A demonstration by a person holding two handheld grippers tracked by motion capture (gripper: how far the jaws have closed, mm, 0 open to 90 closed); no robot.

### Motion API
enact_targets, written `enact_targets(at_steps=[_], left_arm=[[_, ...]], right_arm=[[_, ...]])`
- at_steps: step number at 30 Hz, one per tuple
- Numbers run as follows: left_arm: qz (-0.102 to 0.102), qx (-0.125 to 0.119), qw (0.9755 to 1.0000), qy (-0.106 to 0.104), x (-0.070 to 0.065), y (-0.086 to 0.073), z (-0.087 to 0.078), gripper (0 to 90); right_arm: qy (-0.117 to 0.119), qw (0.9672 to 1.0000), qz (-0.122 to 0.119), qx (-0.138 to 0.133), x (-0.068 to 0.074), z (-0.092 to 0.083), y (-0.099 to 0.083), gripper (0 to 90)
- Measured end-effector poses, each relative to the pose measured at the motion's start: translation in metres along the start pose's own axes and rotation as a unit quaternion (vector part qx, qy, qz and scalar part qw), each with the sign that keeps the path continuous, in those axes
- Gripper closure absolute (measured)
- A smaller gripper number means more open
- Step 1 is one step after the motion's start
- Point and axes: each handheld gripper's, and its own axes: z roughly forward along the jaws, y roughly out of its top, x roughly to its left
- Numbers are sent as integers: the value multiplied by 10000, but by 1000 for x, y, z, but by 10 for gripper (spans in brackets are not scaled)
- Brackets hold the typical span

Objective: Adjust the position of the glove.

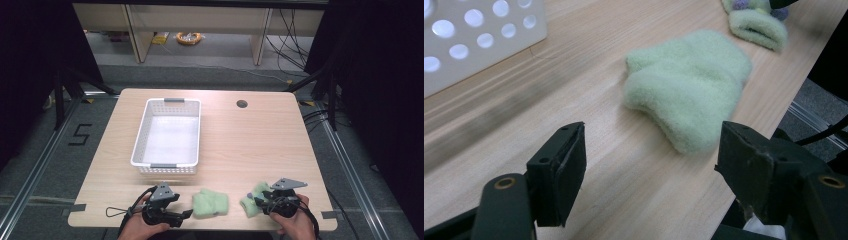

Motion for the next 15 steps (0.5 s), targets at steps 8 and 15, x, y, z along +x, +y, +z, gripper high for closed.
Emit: enact_targets(at_steps=[8,15], left_arm=[[-100,-40,9999,13,0,0,2,278],[-173,-64,9998,-13,-1,0,2,278]], right_arm=[[-109,9995,-259,116,0,6,-3,698],[-74,9989,-465,47,1,3,-2,861]])
